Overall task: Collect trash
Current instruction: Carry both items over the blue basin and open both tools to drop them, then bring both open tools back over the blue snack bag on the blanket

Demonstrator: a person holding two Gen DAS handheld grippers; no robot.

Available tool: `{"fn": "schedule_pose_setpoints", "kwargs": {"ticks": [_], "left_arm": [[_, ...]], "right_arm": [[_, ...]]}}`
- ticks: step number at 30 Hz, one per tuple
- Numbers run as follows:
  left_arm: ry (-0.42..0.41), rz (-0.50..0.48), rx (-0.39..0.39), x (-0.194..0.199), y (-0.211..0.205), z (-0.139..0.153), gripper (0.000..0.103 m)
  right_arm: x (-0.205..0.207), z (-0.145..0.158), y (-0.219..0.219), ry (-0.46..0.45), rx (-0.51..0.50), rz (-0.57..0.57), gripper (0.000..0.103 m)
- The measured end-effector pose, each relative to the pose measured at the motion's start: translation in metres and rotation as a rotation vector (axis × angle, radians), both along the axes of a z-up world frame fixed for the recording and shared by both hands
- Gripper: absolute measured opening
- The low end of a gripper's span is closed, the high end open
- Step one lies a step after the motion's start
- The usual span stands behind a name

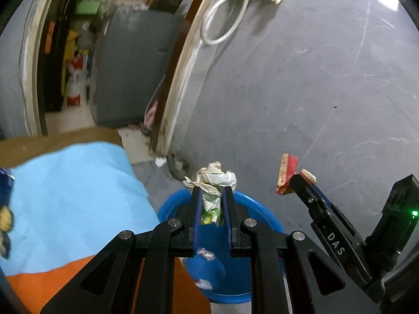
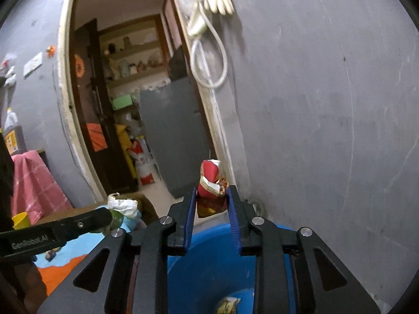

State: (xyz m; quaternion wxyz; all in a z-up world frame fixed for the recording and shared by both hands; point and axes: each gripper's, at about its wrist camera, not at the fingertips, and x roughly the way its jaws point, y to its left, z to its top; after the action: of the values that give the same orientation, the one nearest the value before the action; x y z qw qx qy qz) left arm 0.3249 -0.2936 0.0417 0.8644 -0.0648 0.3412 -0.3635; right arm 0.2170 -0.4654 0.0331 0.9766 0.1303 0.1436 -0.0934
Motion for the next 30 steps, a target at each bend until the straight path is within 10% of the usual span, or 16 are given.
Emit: {"fn": "schedule_pose_setpoints", "kwargs": {"ticks": [21, 30], "left_arm": [[0.018, 0.063, 0.027, -0.002, 0.015, -0.012, 0.037], [-0.087, 0.191, 0.065, -0.016, 0.048, -0.001, 0.069]], "right_arm": [[0.012, -0.006, -0.002, 0.063, 0.013, -0.006, 0.053], [0.011, 0.0, 0.009, 0.028, -0.03, -0.016, 0.087]]}}
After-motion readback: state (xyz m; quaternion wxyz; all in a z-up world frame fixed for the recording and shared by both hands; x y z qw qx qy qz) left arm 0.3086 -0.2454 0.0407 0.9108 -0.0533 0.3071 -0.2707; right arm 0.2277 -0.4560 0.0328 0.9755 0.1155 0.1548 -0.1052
